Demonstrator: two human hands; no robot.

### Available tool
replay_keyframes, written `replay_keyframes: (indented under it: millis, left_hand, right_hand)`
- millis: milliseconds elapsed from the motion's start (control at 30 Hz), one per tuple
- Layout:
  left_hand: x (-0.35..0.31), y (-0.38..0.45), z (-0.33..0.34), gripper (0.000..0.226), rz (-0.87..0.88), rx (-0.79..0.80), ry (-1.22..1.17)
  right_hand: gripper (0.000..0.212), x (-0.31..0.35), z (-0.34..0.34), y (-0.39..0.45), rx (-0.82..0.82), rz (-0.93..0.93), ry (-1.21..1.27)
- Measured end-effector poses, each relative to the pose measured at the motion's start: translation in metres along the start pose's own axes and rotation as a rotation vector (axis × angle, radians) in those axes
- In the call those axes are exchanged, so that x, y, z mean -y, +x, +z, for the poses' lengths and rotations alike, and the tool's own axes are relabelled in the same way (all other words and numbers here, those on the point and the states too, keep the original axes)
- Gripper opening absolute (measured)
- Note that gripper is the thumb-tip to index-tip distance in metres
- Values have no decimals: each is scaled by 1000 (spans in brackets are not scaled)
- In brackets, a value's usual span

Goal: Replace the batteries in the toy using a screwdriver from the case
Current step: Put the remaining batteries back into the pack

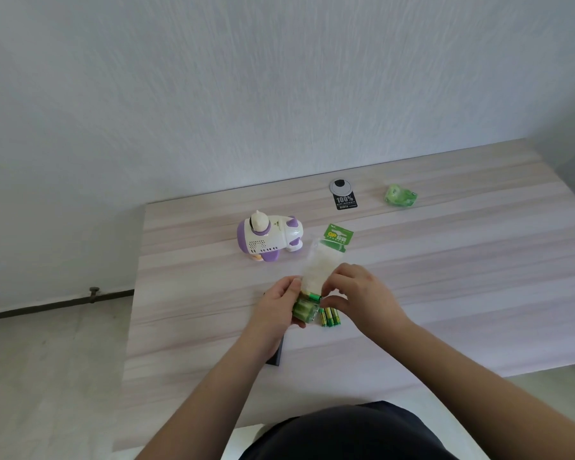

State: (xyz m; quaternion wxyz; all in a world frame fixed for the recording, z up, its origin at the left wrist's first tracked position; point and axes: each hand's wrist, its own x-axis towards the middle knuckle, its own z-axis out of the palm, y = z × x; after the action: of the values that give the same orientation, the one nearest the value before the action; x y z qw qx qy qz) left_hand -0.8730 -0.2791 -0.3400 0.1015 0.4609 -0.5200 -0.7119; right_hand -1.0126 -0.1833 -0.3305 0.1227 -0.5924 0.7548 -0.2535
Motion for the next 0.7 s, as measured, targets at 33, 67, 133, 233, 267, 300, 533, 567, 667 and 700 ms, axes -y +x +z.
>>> replay_keyframes:
  millis: [33, 67, 133, 233, 267, 300, 533, 567, 667, 700]
  left_hand:
    - [0, 0, 1, 22, -20, 0, -11]
    - [0, -1, 1, 22, -35, 5, -18]
    - [1, -2, 2, 23, -49, 20, -19]
    - [3, -2, 2, 24, -64, 36, -26]
    - [3, -2, 2, 23, -72, 34, -29]
    - [4, -2, 3, 21, -80, 31, -30]
    - [-1, -2, 2, 18, -63, 57, -15]
    - [-1, -2, 2, 19, -56, 61, -11]
    - [-2, -4, 3, 20, -53, 66, -16]
    - [-2, -4, 3, 20, -55, 68, -21]
  right_hand:
    - [19, 0, 0, 0, -17, -27, -6]
    - [21, -1, 0, 0, -27, -54, -9]
    - [20, -2, 0, 1, -37, -114, -8]
    - [13, -4, -1, 1, -52, -211, -1]
    - [15, -5, -2, 1, -54, -243, 1]
    - [17, -5, -2, 1, -50, -273, -1]
    - [22, -8, -2, 2, 21, -331, -20]
    - [22, -8, -2, 2, 29, -320, -10]
    - [21, -10, -2, 0, 42, -295, 41]
    - [21, -10, -2, -1, 46, -297, 54]
